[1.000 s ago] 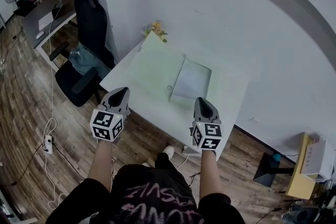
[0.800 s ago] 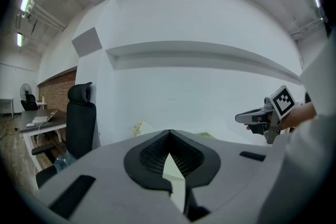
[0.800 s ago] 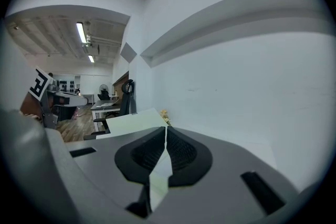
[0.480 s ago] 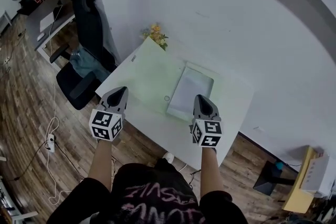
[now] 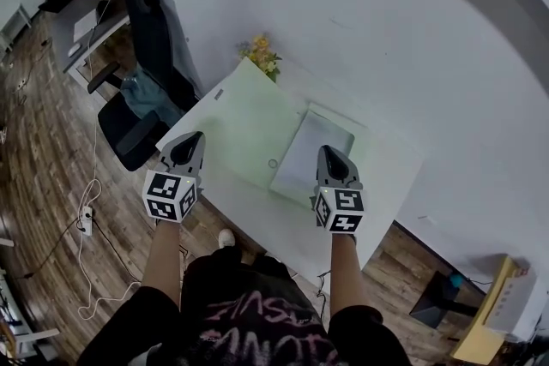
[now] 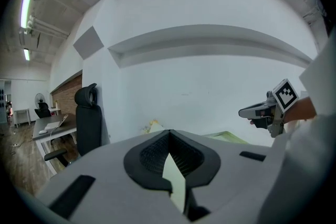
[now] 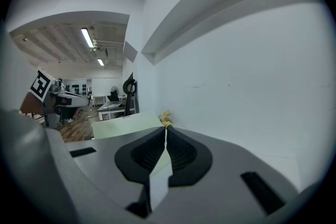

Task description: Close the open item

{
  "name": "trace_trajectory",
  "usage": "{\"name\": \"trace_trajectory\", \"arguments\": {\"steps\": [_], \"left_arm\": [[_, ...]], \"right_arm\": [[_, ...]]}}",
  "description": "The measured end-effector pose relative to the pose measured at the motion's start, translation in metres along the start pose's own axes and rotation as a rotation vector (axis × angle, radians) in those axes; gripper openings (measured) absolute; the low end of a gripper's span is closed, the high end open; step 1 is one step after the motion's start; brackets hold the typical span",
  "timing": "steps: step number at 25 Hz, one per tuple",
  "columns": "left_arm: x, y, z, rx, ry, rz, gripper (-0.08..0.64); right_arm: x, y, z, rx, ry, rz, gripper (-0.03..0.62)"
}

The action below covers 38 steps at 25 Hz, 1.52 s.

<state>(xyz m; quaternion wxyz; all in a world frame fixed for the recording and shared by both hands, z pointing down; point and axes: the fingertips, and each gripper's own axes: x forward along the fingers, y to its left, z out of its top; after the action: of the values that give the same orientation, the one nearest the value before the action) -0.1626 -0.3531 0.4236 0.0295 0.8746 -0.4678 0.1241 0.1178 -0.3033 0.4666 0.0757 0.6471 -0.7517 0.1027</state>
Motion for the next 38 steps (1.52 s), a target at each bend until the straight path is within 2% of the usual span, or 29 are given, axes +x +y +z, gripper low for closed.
{"name": "trace_trajectory", "arguments": {"steps": [6,16,24,28,34,38], "left_arm": [[0.007,0.024,-0.008,-0.005,0.018,0.009,0.014],[0.04,0.074,-0.033,-0.027,0.07,-0.028,0.014],[0.064,0.101,-0.069,-0.05,0.14,-0.068,0.014],[0.075,0.113,-0.09,-0.089,0.186,-0.098,0.014],[0.089,0.103,-0.104,0.005,0.24,-0.19,0.014],[0.1,0.096,-0.112,-0.024,0.25,-0.259,0.014]], "right_arm": [[0.011,0.003,-0.003,-0.007,0.019,-0.014,0.026],[0.046,0.015,-0.011,-0.007,0.062,-0.068,0.026],[0.072,0.021,-0.024,-0.012,0.109,-0.1,0.026],[0.084,0.026,-0.031,-0.016,0.131,-0.107,0.026],[0.09,0.025,-0.035,-0.017,0.147,-0.135,0.026],[0.087,0.017,-0.04,-0.005,0.155,-0.172,0.026]]}}
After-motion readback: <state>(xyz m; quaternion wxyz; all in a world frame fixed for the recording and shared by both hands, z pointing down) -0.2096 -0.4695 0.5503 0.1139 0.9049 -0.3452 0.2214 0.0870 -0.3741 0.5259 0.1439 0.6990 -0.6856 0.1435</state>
